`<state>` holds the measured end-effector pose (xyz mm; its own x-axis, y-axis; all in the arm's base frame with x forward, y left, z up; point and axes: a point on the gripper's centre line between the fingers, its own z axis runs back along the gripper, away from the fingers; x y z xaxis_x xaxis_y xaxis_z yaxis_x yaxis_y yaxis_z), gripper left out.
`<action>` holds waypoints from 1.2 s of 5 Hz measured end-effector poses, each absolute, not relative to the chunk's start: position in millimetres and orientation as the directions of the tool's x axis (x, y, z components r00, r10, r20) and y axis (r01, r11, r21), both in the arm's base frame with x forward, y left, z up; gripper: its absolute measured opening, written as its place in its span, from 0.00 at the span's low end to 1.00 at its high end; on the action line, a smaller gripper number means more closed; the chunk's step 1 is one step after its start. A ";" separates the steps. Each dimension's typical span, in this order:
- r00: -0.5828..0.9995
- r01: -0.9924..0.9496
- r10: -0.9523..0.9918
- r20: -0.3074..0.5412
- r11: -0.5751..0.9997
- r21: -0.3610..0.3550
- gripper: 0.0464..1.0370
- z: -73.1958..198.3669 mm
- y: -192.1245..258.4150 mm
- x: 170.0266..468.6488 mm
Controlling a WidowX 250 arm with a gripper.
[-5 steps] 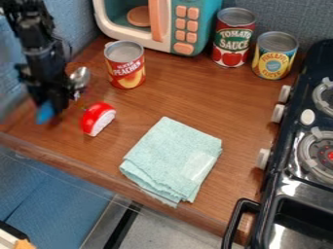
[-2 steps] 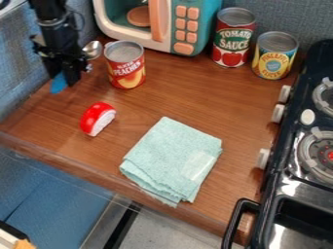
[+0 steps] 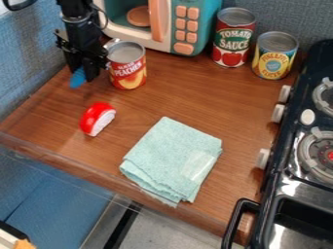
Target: Take the blue spoon and put it to the left side of the can
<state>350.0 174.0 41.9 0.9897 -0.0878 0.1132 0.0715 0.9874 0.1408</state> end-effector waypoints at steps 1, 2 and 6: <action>0.987 0.101 -0.116 0.112 0.986 0.133 0.39 38.0 153.0 356.4; 0.988 0.116 -0.127 0.085 0.986 0.123 0.39 28.9 133.8 351.7; 0.987 -0.157 0.156 0.028 0.987 0.041 0.39 27.0 49.0 346.3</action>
<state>346.3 49.0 27.0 0.9873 0.1562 0.0282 -0.1573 0.9867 0.0415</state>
